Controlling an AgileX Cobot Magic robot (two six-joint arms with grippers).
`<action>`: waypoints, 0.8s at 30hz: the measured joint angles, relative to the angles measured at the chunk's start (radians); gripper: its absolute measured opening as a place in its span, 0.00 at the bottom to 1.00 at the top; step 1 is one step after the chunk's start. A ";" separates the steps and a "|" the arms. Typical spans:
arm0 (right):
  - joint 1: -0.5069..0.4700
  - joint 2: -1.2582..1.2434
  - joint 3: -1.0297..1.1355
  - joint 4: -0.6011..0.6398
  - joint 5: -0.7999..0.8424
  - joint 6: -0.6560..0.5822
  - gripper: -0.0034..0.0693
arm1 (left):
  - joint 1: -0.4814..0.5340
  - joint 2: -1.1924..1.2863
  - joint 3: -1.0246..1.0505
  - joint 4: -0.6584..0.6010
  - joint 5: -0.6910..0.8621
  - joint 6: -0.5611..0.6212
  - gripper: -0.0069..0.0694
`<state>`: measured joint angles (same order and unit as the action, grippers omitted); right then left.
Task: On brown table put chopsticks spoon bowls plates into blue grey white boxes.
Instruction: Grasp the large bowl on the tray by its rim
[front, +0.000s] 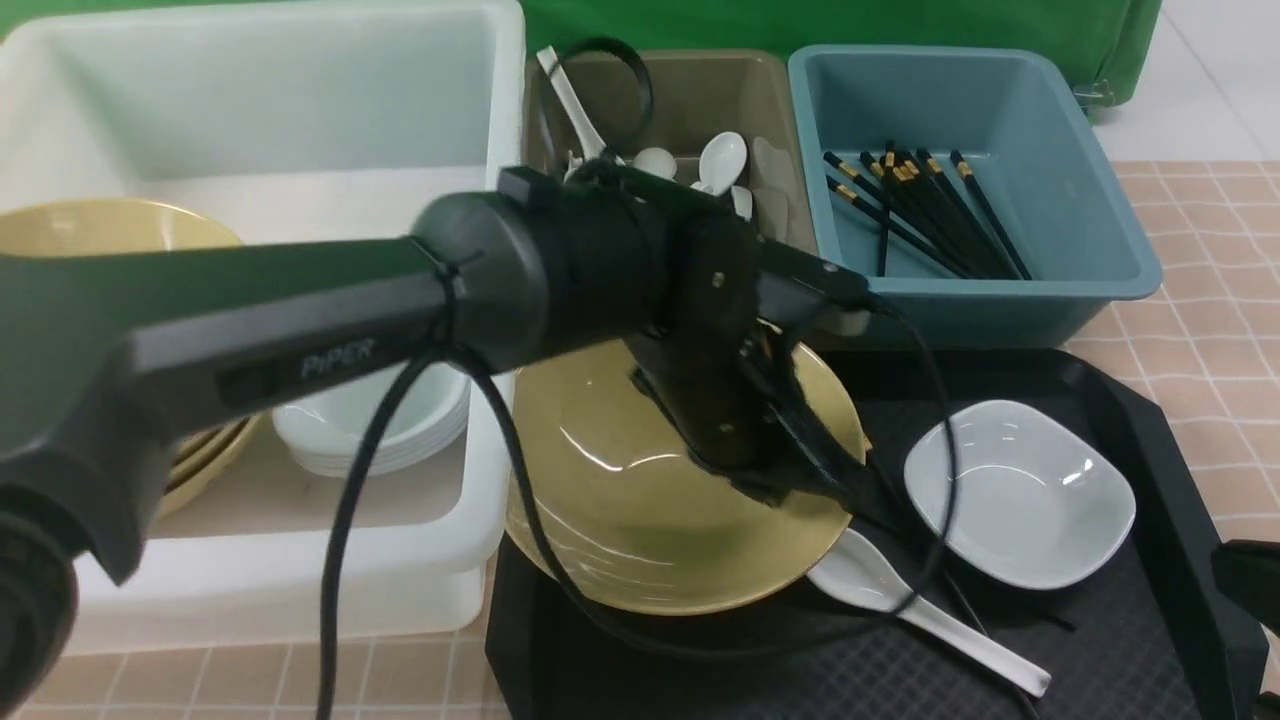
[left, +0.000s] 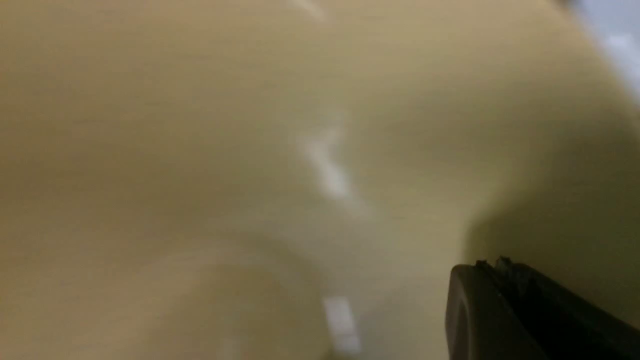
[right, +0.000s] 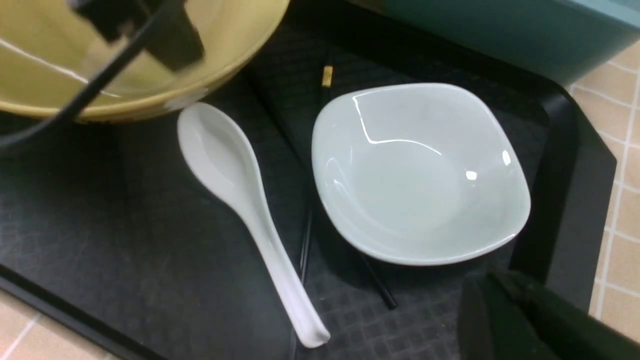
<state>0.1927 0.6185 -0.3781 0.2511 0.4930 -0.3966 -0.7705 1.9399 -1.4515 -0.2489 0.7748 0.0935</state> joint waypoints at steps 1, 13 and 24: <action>0.000 0.000 0.000 0.000 -0.001 0.000 0.10 | -0.008 -0.003 -0.002 -0.037 0.001 0.029 0.10; 0.000 0.000 0.000 0.002 -0.001 0.000 0.10 | 0.072 -0.090 -0.152 -0.219 0.165 0.278 0.11; 0.000 0.000 0.000 0.003 -0.003 0.000 0.10 | 0.240 -0.079 -0.163 0.181 0.242 0.066 0.68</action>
<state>0.1927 0.6185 -0.3781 0.2536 0.4904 -0.3966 -0.5304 1.8608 -1.6140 -0.0681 1.0166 0.1593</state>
